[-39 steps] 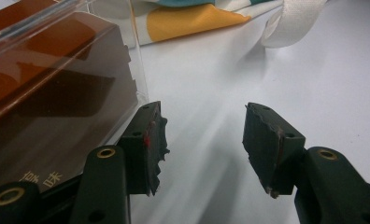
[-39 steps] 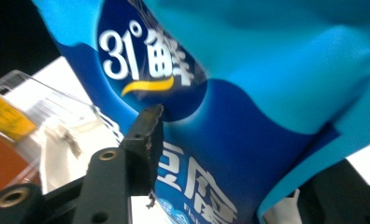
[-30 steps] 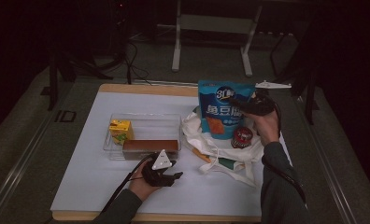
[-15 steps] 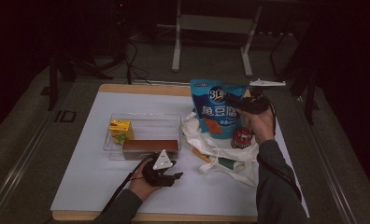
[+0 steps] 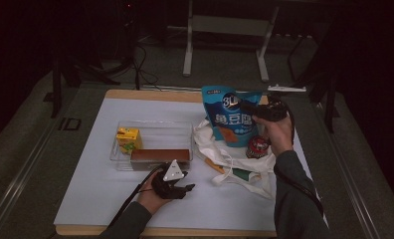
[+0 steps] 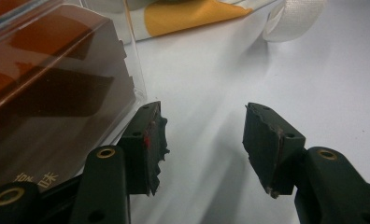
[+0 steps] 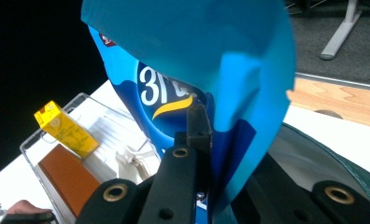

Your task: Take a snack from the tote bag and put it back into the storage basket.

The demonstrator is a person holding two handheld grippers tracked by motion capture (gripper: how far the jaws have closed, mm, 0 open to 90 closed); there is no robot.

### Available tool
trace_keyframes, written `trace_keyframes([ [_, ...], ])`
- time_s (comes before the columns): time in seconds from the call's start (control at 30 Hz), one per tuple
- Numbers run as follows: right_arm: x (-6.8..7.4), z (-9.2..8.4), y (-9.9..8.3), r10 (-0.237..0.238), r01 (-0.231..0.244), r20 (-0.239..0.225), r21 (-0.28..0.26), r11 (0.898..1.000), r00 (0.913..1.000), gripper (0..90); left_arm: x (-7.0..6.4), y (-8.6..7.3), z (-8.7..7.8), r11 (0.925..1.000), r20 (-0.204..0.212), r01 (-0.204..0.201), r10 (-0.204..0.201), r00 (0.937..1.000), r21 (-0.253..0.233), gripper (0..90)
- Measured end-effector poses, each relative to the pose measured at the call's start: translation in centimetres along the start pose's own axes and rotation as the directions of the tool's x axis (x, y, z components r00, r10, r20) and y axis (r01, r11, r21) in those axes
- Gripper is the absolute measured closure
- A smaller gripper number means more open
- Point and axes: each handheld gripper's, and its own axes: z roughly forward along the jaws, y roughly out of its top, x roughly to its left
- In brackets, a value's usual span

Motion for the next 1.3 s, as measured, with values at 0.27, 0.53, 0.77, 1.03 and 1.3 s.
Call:
trace_keyframes([
  [0.27,0.7,-0.7,0.7,0.012,-0.013,-0.017,-0.025,1.000,0.9998,90.0,0.0,0.0,0.0,1.0000,0.002,0.000,0.000,1.0000,0.002,47.2],
  [0.53,1.7,-1.5,1.6,-0.001,-0.001,-0.045,-0.043,0.999,0.9990,90.0,0.0,0.0,0.0,1.0000,0.002,0.001,-0.001,1.0000,0.003,47.2],
  [0.77,2.3,-1.9,2.2,-0.015,0.012,-0.079,-0.035,0.999,0.9968,90.0,0.0,0.0,0.0,1.0000,0.002,-0.004,0.004,1.0000,0.008,47.2],
  [1.03,2.9,-2.4,2.7,-0.014,0.010,-0.096,-0.041,0.999,0.9953,90.0,0.0,0.0,0.0,0.9999,0.002,-0.007,0.007,1.0000,0.010,47.2],
  [1.3,3.2,-2.8,3.1,0.001,-0.009,-0.125,-0.065,0.998,0.9922,90.0,0.0,0.0,0.0,0.9999,0.000,-0.009,0.009,1.0000,0.011,47.2],
])
